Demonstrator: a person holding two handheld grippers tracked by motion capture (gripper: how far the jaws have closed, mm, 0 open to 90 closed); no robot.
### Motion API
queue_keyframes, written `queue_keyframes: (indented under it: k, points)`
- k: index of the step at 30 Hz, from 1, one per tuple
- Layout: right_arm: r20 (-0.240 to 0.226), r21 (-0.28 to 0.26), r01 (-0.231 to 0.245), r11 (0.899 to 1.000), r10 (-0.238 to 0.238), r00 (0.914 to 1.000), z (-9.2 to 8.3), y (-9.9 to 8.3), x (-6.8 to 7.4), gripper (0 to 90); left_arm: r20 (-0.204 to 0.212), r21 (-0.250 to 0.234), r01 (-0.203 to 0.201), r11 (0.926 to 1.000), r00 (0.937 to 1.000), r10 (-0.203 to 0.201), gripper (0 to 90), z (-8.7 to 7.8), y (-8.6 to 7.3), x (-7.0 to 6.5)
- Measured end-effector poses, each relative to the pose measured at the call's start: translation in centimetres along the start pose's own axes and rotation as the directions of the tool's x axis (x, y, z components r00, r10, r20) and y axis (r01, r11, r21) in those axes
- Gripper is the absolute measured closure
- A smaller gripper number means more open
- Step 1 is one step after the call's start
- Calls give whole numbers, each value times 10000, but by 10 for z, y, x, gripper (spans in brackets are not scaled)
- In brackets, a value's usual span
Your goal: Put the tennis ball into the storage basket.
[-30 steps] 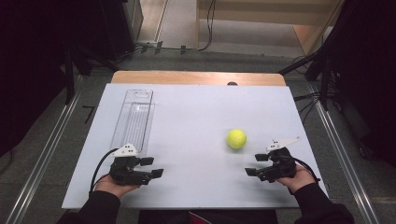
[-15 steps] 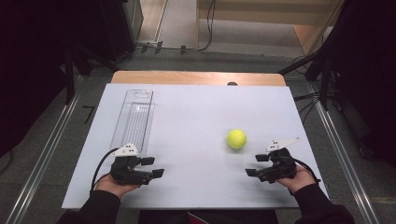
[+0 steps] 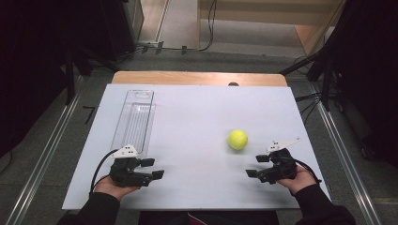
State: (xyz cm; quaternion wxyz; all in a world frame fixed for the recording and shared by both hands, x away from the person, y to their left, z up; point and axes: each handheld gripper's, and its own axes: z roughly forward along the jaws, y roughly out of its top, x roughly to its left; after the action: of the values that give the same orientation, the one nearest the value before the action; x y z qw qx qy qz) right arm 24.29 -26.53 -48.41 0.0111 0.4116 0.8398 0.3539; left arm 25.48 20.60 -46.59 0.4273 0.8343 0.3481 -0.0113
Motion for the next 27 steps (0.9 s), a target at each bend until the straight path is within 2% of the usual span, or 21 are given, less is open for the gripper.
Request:
queue_keyframes:
  k: [12, 14, 16, 22, 24, 27]
  points:
    - [31, -102, -42, 9999, 42, 10000, -3, 0, 1, 204, -17, -23, -40, 10000, 10000, 40, 338, 0, 0, -1]
    - [56, -93, -98, 9999, 98, 9999, -3, -1, 1, 204, -3, 43, 101, 9999, 9999, -101, 338, 0, 2, -1]
    - [78, -75, -116, 9999, 117, 9999, -3, -1, 0, 204, 177, 49, 253, 9997, 9995, -254, 338, 1, 4, -2]
    - [125, -33, -197, 9998, 198, 9997, -3, 0, 0, 204, 239, -100, -41, 9999, 9997, 43, 338, 6, 15, -12]
    - [138, -27, -200, 9998, 201, 9997, -3, 0, 0, 204, 252, -59, -102, 9999, 9996, 103, 305, 9, 20, -15]
    - [128, -33, -158, 9999, 159, 9998, -3, -1, 0, 204, 273, -36, -230, 9997, 9994, 231, 304, 13, 27, -19]
